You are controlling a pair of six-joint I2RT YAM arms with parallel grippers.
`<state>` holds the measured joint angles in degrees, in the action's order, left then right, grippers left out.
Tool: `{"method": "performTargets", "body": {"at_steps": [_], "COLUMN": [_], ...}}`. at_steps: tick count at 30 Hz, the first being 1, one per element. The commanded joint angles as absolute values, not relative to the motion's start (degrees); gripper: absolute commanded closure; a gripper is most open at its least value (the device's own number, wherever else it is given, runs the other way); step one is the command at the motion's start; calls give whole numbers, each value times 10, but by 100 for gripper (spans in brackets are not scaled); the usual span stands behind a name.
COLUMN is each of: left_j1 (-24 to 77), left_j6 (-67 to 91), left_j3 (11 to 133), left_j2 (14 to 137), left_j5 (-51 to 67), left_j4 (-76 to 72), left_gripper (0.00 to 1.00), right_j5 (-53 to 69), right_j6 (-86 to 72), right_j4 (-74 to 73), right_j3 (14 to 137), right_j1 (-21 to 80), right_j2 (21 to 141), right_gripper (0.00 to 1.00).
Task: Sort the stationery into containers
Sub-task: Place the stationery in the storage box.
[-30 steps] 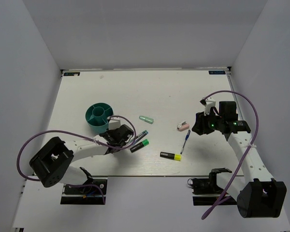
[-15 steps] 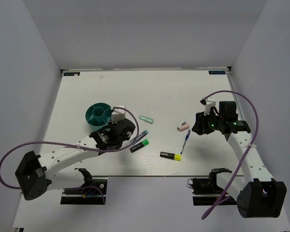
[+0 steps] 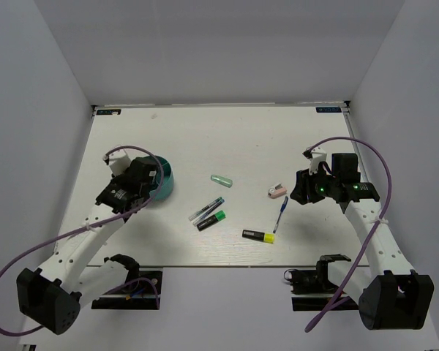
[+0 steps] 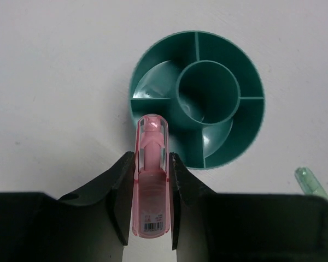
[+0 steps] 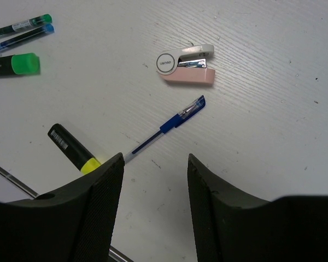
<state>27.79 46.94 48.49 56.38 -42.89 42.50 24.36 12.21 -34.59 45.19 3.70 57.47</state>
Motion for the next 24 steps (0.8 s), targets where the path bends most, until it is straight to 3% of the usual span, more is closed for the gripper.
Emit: {"method": "performTargets", "body": {"at_steps": [1, 5, 10, 24], "left_j1": [230, 154, 129, 111], "left_j6": [565, 628, 667, 691], "left_j3": [483, 473, 450, 483], "left_j2": [566, 591, 618, 652], "left_j5": [-373, -293, -256, -243], "left_j4": [457, 447, 403, 371], "left_gripper": [100, 100, 100, 100], "right_j5": [251, 250, 251, 256], "right_j6": [121, 121, 122, 128], "right_j4": [-344, -345, -344, -346], "right_j3": [449, 450, 447, 443], "right_j1": [34, 33, 33, 34], "right_j2": [567, 566, 562, 566], "right_gripper": [46, 46, 45, 45]}}
